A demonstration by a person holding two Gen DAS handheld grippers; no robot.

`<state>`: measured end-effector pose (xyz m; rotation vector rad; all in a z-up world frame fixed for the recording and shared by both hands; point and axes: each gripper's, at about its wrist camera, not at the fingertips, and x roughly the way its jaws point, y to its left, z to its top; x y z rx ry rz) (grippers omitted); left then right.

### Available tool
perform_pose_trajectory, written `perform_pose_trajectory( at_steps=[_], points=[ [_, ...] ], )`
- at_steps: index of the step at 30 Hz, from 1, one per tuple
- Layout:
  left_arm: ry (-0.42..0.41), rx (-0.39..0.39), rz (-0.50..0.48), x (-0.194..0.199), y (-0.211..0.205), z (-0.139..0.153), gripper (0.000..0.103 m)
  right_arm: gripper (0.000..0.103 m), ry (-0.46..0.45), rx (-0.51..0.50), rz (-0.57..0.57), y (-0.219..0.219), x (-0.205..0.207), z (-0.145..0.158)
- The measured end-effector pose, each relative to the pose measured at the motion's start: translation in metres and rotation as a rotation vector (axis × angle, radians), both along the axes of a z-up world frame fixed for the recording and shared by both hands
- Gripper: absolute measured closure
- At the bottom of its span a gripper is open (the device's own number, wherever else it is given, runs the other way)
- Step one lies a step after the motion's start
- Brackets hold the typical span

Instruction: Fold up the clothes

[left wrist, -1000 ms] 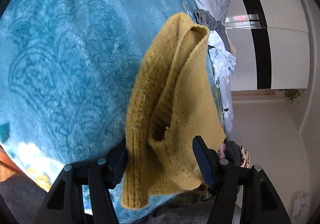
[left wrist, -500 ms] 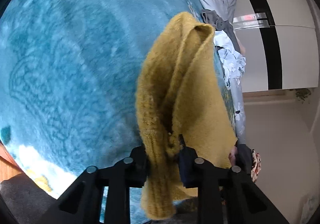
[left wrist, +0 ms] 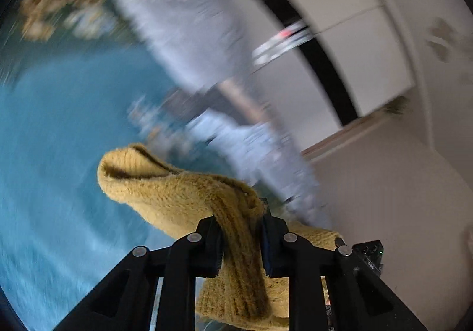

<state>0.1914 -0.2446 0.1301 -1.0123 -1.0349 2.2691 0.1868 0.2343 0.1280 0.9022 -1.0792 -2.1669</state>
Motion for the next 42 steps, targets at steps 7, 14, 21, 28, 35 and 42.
perform_pose_trajectory(
  at_steps=[7, 14, 21, 28, 35, 42],
  points=[
    [-0.233, -0.011, -0.014, 0.002, -0.01, -0.09, 0.081, 0.081, 0.051, 0.064, -0.038, 0.026, 0.029, -0.015],
    [-0.446, 0.059, 0.021, 0.021, -0.019, -0.188, 0.081, 0.081, -0.338, 0.048, -0.087, 0.04, 0.055, -0.161],
    [-0.421, -0.067, 0.004, 0.029, -0.02, -0.168, 0.078, 0.081, -0.339, 0.059, -0.083, 0.042, 0.059, -0.164],
    [-0.447, -0.145, 0.078, 0.056, -0.039, -0.149, 0.076, 0.08, -0.388, 0.069, -0.096, 0.049, 0.069, -0.175],
    [-0.261, -0.276, -0.117, 0.038, 0.042, -0.096, 0.074, 0.08, -0.408, 0.073, -0.118, 0.043, 0.065, -0.18],
    [-0.194, -0.41, -0.455, 0.004, 0.16, -0.105, 0.074, 0.079, -0.422, 0.087, -0.137, 0.041, 0.068, -0.176]
  ],
)
